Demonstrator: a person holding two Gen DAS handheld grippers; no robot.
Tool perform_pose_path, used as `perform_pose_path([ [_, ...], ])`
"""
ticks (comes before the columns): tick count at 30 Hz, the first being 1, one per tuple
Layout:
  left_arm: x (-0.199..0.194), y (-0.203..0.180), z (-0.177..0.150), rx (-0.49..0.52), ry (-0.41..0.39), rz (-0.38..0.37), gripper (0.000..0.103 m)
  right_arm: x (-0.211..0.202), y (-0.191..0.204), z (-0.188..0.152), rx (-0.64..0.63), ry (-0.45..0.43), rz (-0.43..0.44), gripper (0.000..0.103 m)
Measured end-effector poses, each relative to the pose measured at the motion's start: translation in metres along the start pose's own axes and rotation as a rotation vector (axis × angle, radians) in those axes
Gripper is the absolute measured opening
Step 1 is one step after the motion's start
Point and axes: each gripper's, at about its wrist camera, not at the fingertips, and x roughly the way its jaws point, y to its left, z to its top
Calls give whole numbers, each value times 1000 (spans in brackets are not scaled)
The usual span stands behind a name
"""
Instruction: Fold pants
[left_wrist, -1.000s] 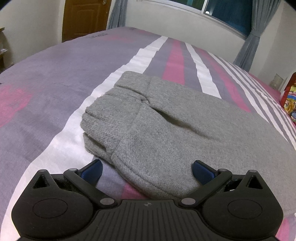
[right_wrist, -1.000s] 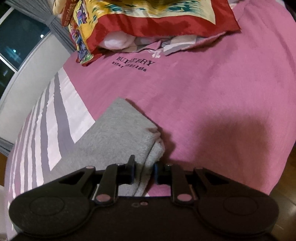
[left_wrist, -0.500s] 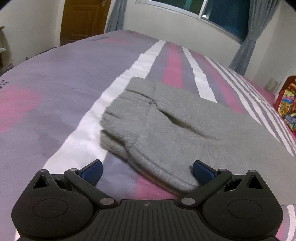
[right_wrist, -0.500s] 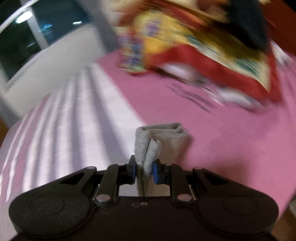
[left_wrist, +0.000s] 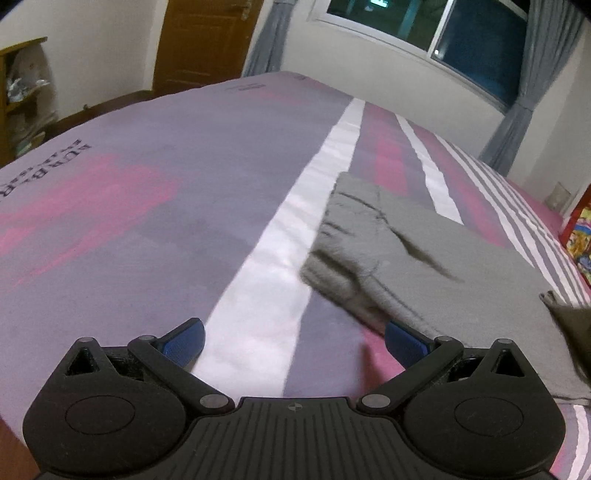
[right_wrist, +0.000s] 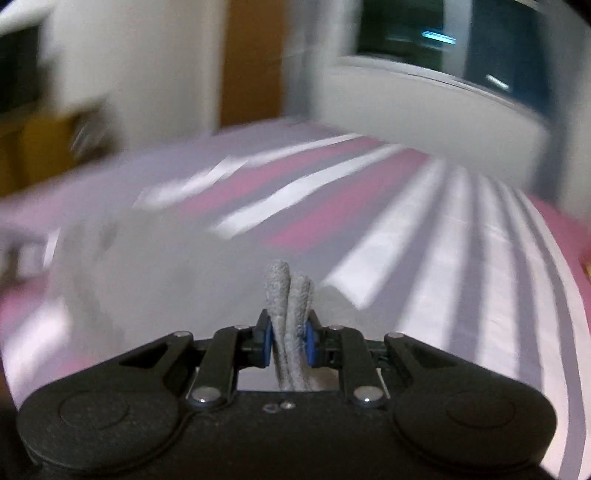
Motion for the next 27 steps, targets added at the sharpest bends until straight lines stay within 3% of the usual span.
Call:
perform_pose_path([
  [3, -2, 2, -4, 9, -1, -1, 103, 7, 25, -17, -121, 25, -31, 17],
  [8, -3, -1, -8, 15, -1, -4, 103, 6, 38, -23, -193, 41, -51, 18],
  [12, -9, -10, -7, 1, -19, -33, 103, 1, 65, -25, -158, 72, 43, 30],
  [14, -15, -17, -7, 0, -35, -52, 103, -17, 71, -24, -104, -1, 154, 24],
  [16, -20, -26, -6, -12, -44, -85, 103, -36, 67, -24, -2, -75, 115, 22],
  [19, -23, -54, 0, -16, -35, -197, 102, -62, 44, -37, 166, -162, -1, 20],
  [22, -18, -100, 6, 11, -9, -335, 102, -88, 10, -66, 347, -174, -146, 24],
  [25, 0, -156, 9, 4, 92, -532, 81, -108, -20, -99, 521, -175, -206, 24],
  [27, 18, -192, 5, 14, 182, -615, 78, -123, -39, -121, 628, -182, -257, 24],
])
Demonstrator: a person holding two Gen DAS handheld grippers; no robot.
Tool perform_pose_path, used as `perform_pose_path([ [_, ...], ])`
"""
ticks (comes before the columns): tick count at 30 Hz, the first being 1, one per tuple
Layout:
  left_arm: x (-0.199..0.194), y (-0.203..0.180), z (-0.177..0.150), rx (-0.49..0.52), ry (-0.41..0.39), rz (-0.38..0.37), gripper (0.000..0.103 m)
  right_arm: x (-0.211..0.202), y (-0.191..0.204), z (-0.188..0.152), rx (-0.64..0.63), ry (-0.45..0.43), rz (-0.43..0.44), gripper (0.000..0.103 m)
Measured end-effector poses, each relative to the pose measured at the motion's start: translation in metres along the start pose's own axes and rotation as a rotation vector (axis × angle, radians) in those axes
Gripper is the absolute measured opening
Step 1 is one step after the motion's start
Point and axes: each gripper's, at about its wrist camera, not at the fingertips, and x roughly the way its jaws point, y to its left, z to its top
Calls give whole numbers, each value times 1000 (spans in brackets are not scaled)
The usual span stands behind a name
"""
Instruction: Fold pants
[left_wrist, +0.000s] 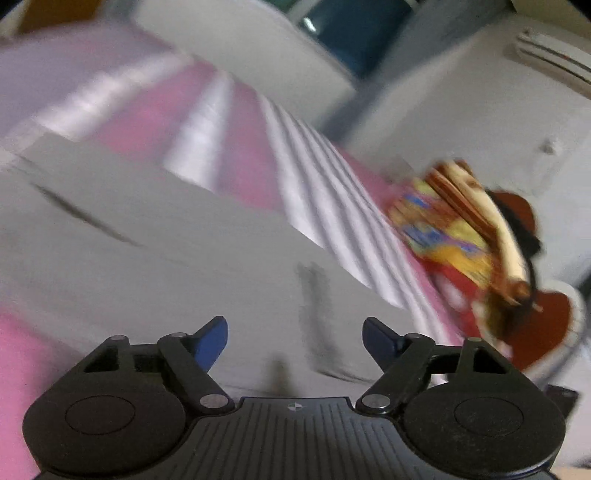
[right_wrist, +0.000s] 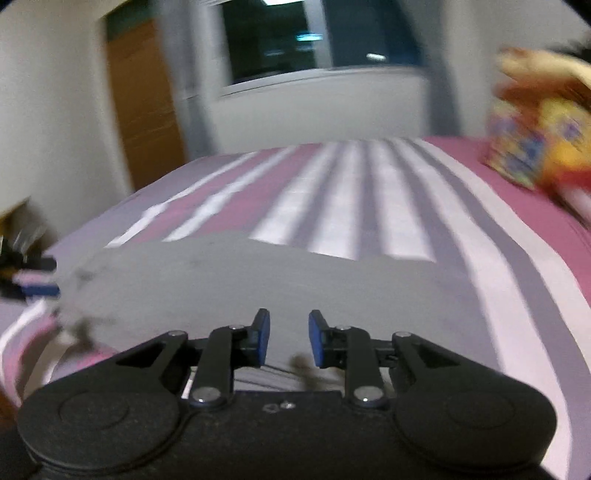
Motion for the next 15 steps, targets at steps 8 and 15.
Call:
perform_pose_path([
  [8, 105, -36, -11, 20, 247, 0, 71, 4, -56, -14, 209, 56, -59, 25],
  [15, 128, -31, -14, -129, 247, -84, 19, 13, -76, -21, 321, 86, -46, 28],
])
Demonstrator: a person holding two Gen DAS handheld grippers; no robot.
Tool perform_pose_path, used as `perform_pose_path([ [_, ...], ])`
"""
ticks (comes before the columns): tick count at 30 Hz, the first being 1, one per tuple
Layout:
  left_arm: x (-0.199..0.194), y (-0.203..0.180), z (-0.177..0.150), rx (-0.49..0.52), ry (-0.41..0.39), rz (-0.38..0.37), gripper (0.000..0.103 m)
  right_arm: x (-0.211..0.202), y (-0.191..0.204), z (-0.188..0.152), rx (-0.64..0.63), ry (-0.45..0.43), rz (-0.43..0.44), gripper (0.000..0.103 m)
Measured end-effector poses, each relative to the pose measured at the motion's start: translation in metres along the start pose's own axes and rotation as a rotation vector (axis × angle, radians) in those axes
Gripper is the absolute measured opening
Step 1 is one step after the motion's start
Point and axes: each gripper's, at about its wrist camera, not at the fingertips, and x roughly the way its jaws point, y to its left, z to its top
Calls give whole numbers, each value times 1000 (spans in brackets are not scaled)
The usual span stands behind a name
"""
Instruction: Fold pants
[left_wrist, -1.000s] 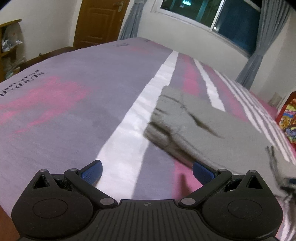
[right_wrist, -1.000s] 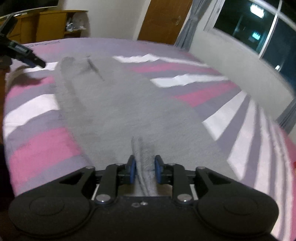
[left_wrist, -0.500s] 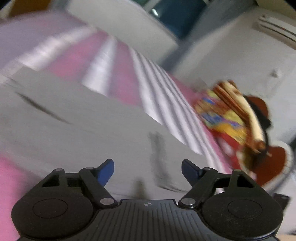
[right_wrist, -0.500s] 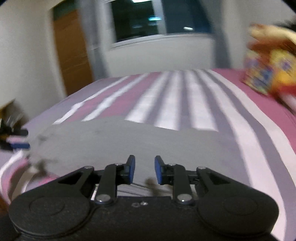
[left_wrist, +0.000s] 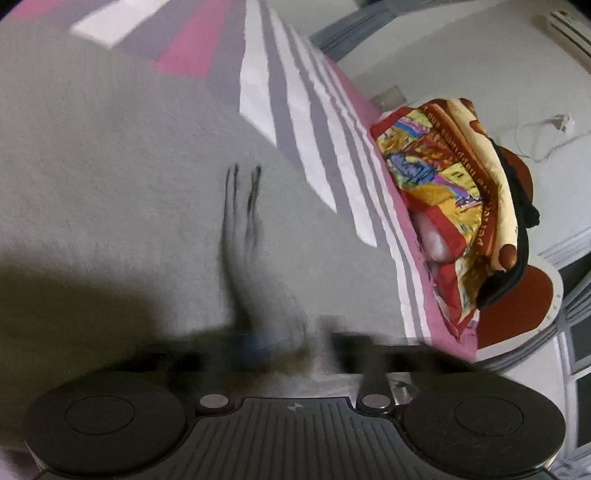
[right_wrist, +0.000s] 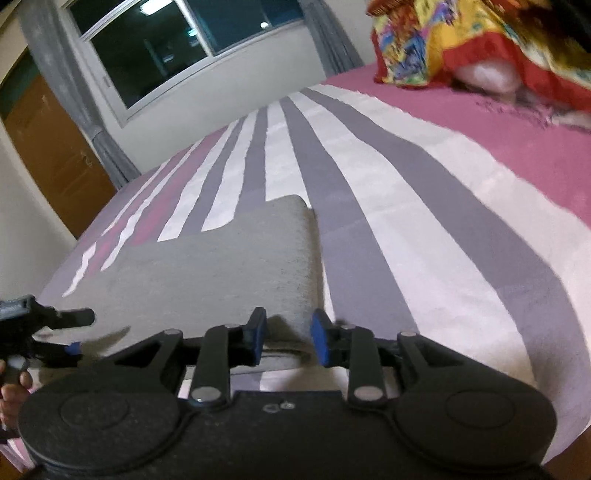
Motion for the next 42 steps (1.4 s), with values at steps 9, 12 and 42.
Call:
perform_pose_path([
  [9, -32, -16, -25, 40, -106, -56, 19, -2, -4, -2, -3, 4, 17, 29],
  [12, -39, -12, -28, 47, -116, -36, 19, -4, -3, -5, -21, 4, 24, 29],
  [42, 34, -2, 71, 174, -130, 207, 37, 123, 24, 80, -226, 111, -72, 32],
])
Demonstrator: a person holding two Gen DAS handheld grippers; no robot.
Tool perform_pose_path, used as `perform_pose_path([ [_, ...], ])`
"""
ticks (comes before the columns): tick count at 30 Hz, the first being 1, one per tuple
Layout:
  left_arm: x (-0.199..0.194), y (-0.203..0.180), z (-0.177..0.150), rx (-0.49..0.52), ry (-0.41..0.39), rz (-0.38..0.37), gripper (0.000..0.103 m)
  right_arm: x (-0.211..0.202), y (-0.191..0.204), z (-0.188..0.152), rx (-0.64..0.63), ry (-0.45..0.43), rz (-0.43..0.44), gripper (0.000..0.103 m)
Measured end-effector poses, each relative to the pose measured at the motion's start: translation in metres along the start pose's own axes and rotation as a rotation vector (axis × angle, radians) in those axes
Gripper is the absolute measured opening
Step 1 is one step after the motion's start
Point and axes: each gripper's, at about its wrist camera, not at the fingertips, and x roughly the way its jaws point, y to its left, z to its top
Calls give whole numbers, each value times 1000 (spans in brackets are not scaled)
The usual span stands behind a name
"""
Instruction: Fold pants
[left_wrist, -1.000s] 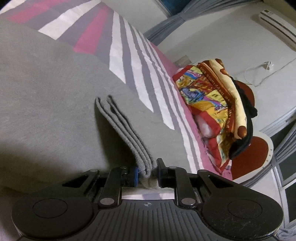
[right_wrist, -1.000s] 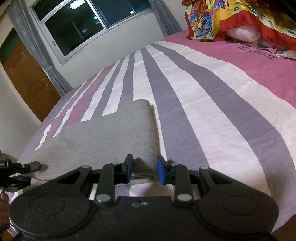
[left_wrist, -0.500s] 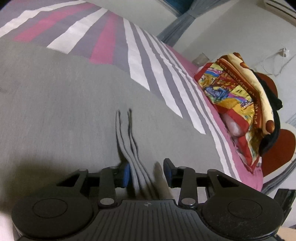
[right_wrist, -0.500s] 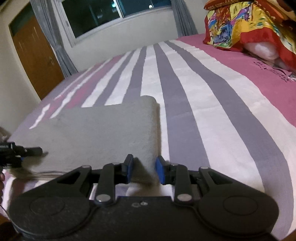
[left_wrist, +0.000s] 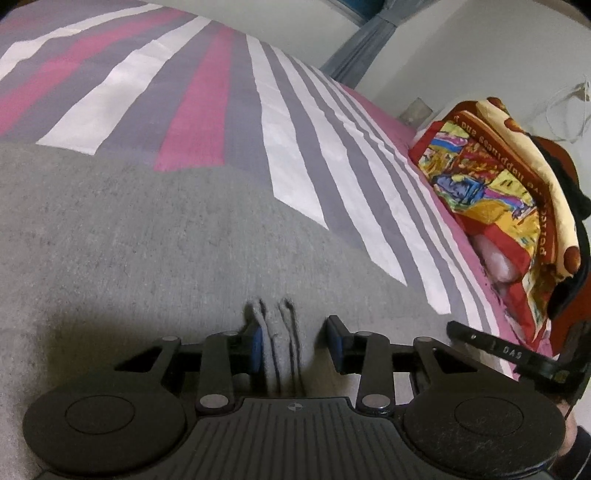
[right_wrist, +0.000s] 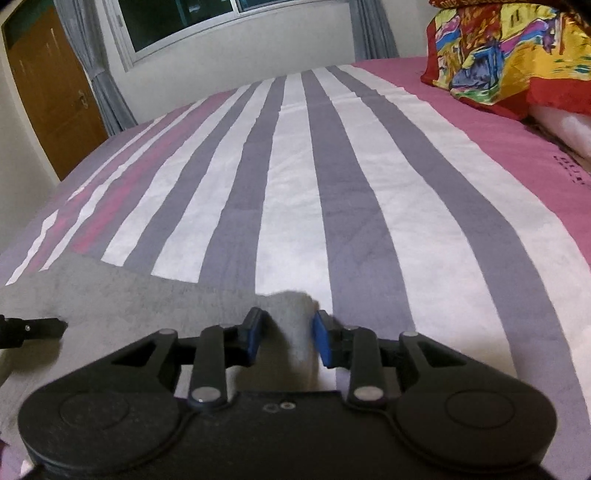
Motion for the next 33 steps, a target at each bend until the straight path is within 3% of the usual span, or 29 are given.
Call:
perform_pose_path([
  [6, -32, -3, -35, 84, -15, 20, 37, -39, -6, -44, -9, 26, 23, 32],
  [11, -86, 6, -67, 115, -82, 87, 38, -91, -15, -78, 6, -32, 51, 33],
  [14, -128, 23, -88, 142, -147, 194, 38, -118, -21, -90, 0, -77, 67, 34],
  [18, -193, 63, -108, 34, -328, 210, 38, -132, -33, -97, 27, -126, 47, 36],
  [19, -208, 76, -111, -10, -379, 236, 51, -135, -38, -98, 51, -146, 46, 40],
  [20, -220, 92, -113, -66, -426, 261, 74, -136, -41, -99, 73, -160, 41, 44],
  [22, -233, 121, -115, -187, -485, 274, 89, -135, -45, -100, 103, -163, 40, 54],
  [27, -222, 200, -109, -530, -492, 89, 89, -130, -40, -98, 104, -152, 40, 62],
  [30, -206, 227, -104, -604, -538, 12, 89, -124, -38, -97, 119, -141, 26, 63],
  [33, -189, 249, -88, -611, -552, -103, 89, -124, -39, -100, 139, -142, 11, 63],
])
